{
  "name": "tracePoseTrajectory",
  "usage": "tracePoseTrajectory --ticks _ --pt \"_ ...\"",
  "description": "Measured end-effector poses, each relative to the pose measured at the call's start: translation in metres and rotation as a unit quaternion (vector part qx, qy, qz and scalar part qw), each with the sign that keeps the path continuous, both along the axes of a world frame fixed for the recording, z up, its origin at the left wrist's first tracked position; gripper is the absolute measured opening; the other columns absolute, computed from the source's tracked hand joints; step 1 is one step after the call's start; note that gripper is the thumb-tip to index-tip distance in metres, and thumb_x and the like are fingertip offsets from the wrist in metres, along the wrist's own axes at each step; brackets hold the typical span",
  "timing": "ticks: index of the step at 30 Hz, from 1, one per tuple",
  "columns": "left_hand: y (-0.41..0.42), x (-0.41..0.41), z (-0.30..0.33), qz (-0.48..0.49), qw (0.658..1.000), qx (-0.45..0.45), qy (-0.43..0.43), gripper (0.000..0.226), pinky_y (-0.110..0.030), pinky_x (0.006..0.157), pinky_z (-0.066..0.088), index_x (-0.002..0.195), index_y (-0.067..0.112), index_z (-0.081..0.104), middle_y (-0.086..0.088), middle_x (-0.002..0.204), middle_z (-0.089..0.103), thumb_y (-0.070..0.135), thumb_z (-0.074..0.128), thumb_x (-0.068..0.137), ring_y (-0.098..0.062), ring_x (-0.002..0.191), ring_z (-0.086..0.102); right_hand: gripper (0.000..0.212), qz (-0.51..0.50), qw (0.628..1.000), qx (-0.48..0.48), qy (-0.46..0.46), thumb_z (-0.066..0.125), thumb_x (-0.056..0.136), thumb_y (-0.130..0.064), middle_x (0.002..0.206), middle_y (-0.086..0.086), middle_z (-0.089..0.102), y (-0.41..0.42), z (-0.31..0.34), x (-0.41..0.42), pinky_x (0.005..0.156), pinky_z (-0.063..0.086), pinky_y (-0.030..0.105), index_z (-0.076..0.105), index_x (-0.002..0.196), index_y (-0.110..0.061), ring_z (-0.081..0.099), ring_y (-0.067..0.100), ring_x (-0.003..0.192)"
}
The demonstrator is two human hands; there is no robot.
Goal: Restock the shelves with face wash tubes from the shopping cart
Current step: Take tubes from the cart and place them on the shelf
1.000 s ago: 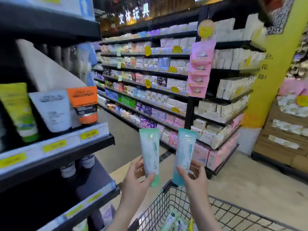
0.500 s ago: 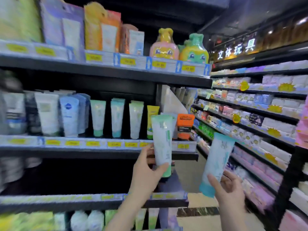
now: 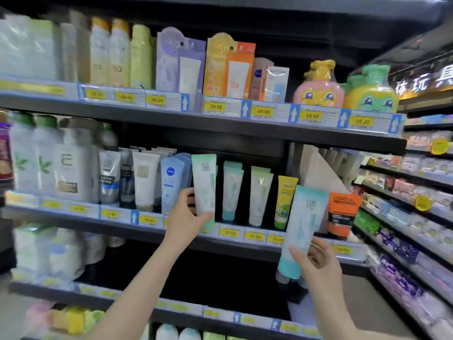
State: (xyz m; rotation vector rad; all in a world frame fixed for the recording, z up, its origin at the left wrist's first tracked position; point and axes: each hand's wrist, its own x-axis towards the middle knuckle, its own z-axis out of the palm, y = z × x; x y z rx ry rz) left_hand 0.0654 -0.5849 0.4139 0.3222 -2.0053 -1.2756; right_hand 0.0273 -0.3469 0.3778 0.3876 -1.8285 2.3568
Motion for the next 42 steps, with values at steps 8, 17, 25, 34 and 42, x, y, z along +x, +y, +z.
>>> tracePoseTrajectory --ticks 8,17,25,34,42 --pt "-0.059 -0.040 0.006 0.004 0.996 -0.071 -0.054 0.055 -0.026 0.083 0.046 0.127 0.012 0.042 -0.001 0.119 0.058 0.012 0.070 0.079 -0.013 0.098 0.054 0.037 0.028 0.999 0.006 0.029 0.069 0.082 -0.010 0.102 -0.006 0.060 -0.082 0.019 -0.032 0.071 0.048 0.025 0.049 0.111 -0.022 0.058 0.009 0.090" --pt "-0.095 -0.066 -0.004 -0.036 0.972 -0.176 -0.151 0.058 -0.039 0.089 0.051 0.118 0.013 0.041 -0.006 0.119 0.060 0.020 0.077 0.072 -0.023 0.102 0.060 0.038 0.016 0.995 0.077 0.056 0.072 0.081 -0.019 0.104 -0.014 0.057 -0.130 0.033 -0.062 0.081 0.047 0.028 0.047 0.109 -0.028 0.056 0.013 0.103" --pt "-0.106 -0.068 -0.009 -0.083 0.950 -0.227 -0.197 0.066 -0.036 0.090 0.050 0.126 0.016 0.032 -0.004 0.127 0.054 0.024 0.074 0.076 -0.020 0.111 0.056 0.044 -0.014 0.983 0.161 0.087 0.072 0.080 -0.018 0.096 -0.019 0.051 -0.152 0.033 -0.071 0.065 0.043 0.013 0.042 0.110 -0.022 0.052 -0.004 0.088" --pt "-0.114 -0.065 -0.006 -0.124 0.949 -0.219 -0.190 0.067 -0.029 0.086 0.051 0.132 0.015 0.031 -0.004 0.130 0.054 0.021 0.072 0.079 -0.017 0.106 0.059 0.043 -0.026 0.958 0.273 0.081 0.073 0.079 -0.021 0.103 -0.002 0.058 -0.163 0.034 -0.080 0.063 0.043 0.015 0.041 0.108 -0.017 0.056 0.012 0.092" --pt "-0.117 -0.061 -0.006 -0.143 0.946 -0.226 -0.183 0.063 -0.027 0.083 0.051 0.132 0.017 0.034 -0.002 0.127 0.056 0.022 0.071 0.081 -0.012 0.093 0.059 0.052 -0.039 0.922 0.378 0.075 0.075 0.077 -0.028 0.116 0.006 0.059 -0.173 0.030 -0.088 0.064 0.044 0.020 0.042 0.112 -0.010 0.059 0.020 0.103"
